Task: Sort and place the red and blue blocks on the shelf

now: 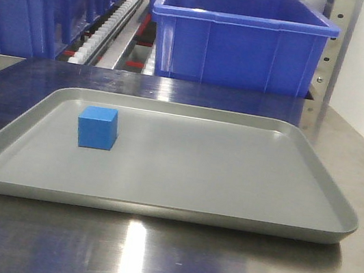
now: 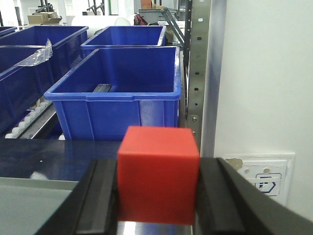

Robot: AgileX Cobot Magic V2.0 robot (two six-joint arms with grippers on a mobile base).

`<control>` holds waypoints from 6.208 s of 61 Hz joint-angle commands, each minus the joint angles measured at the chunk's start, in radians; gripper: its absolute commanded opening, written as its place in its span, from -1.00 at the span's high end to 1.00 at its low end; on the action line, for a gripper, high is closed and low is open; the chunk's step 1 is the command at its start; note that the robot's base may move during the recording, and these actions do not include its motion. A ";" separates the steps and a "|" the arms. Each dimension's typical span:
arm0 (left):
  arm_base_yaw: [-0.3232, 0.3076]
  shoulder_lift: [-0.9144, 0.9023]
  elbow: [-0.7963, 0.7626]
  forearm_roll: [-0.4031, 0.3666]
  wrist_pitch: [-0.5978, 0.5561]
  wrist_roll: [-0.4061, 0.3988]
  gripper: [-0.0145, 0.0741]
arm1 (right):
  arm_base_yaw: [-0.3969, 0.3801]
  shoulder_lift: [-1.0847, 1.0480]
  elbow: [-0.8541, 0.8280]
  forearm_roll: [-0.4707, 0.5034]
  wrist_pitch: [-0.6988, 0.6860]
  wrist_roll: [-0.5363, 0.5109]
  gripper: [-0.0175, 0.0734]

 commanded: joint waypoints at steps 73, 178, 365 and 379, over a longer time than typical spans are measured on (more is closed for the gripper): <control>-0.170 0.898 -0.890 0.247 0.419 -0.663 -0.72 | -0.006 0.008 -0.027 -0.006 -0.082 -0.008 0.49; -0.274 1.106 -1.056 0.567 0.579 -1.004 -0.22 | -0.006 0.008 -0.027 -0.006 -0.082 -0.008 0.49; 0.325 -0.342 0.018 0.163 -0.337 -0.101 0.37 | -0.006 0.008 -0.027 -0.006 -0.082 -0.008 0.49; 0.370 -0.342 0.018 0.163 -0.344 -0.101 0.37 | -0.006 0.008 -0.027 -0.006 -0.082 -0.008 0.49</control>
